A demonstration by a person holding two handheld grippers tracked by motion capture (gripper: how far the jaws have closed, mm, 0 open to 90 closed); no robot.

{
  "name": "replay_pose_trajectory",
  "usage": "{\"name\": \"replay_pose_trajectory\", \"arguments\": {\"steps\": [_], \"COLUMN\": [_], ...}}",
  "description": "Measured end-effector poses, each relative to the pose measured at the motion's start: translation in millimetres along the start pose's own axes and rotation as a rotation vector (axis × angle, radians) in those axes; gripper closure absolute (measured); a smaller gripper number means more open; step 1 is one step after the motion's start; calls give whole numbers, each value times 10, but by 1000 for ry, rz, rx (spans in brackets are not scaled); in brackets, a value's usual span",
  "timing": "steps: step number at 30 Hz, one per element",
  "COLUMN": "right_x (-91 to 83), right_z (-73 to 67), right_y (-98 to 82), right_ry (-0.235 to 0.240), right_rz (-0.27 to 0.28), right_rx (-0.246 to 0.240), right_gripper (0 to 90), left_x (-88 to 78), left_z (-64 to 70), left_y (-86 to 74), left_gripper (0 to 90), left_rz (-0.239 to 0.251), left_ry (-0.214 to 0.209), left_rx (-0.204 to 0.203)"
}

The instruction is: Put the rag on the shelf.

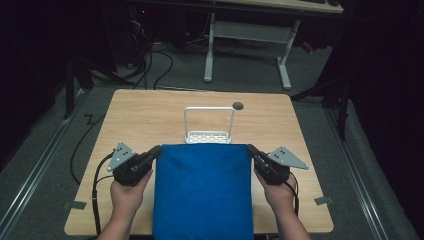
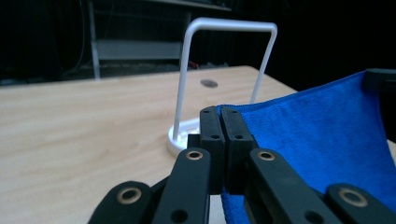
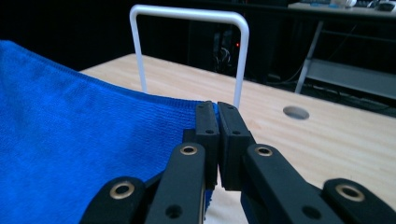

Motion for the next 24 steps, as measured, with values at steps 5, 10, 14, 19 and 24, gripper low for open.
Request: {"name": "replay_pose_trajectory", "arguments": {"steps": [5, 10, 14, 19, 24], "right_x": [-1, -8, 12, 39, 56], "right_z": [14, 46, 71, 117, 171], "right_y": [215, 479, 679, 888, 1041], "right_ry": [-13, -20, -24, -32, -34], "right_rz": [34, 72, 93, 116, 135], "right_rx": [-26, -43, -62, -77, -78], "right_gripper": [889, 889, 889, 889, 889], "left_x": [22, 66, 125, 204, 209], "left_z": [11, 13, 18, -14, -26], "left_y": [197, 426, 613, 781, 967], "left_gripper": [892, 892, 892, 892, 892], "left_rz": [22, 44, 66, 80, 108], "left_ry": [-6, -1, 3, 6, 19], "left_rx": [10, 31, 38, 37, 55]}}
Point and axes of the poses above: each handheld gripper's, and its own axes: x roughly forward along the jaws, y roughly out of its top, z roughly to its right, the point moved 7 cm from there along x, roughly forward along the jaws, and after that the axes turned 9 degrees about y, right-handed, at the moved point
